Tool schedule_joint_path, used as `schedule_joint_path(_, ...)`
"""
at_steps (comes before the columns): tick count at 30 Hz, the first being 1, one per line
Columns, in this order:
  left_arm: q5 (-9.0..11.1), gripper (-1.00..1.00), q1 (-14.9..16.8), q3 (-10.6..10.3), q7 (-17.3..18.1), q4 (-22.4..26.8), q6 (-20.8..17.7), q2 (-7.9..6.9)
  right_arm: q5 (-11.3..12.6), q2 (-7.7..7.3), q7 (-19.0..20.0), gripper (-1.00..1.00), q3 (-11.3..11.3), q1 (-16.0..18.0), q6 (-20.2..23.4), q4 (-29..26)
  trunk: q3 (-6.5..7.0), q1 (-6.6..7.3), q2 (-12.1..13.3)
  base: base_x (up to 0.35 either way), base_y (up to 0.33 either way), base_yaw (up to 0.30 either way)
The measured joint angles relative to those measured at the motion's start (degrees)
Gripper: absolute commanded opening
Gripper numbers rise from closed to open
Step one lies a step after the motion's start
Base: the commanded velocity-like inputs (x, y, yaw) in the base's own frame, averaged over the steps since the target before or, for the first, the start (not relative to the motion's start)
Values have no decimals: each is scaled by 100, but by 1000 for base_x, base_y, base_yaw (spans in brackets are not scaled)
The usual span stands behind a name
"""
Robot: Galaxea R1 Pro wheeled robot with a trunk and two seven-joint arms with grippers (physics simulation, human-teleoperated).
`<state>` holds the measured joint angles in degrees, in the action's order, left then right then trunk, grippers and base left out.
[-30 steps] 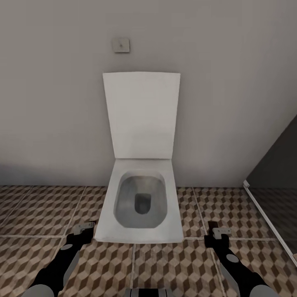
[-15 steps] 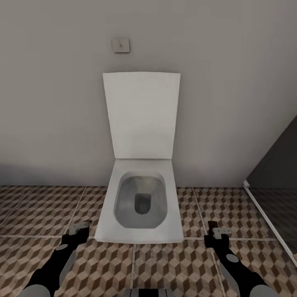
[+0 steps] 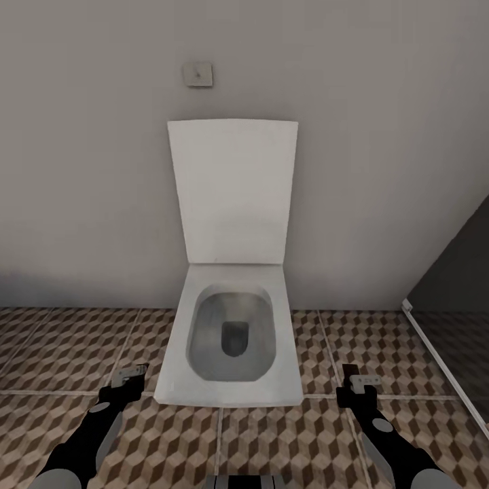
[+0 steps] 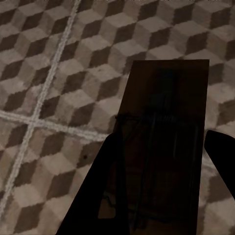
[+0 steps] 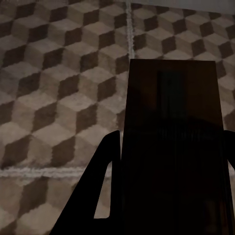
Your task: Take the four mousetraps from the cabinet in the bathroom and place them on the bathroom floor. Make sure all four end up on the same floor surface, and ensure that at least two of them are either under or directly next to the same bathroom sink.
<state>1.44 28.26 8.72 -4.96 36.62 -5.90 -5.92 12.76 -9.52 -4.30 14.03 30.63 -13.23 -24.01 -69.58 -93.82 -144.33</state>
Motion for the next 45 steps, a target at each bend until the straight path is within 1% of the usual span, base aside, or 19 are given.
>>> schedule_joint_path(7,-4,-100,2,7,1,-3,5,-28,0,0,5,-100,0,0,0,0,0,0,0,5,0,0)
schedule_joint_path(14,-5,-100,0,9,11,-7,8,-26,8,0,8,-100,0,0,0,0,0,0,0,0,0,0)
schedule_joint_path(22,-3,-100,1,-7,0,-6,-17,46,3,0,8,-100,0,0,0,0,0,0,0,0,13,0)
schedule_joint_path(28,0,-100,-2,-8,-1,-6,-27,13,5,0,9,-100,0,1,0,0,0,0,0,9,120,0)
schedule_joint_path(45,27,-100,-2,0,7,-8,0,18,9,0,8,-100,0,0,0,0,0,0,0,1,7,0)
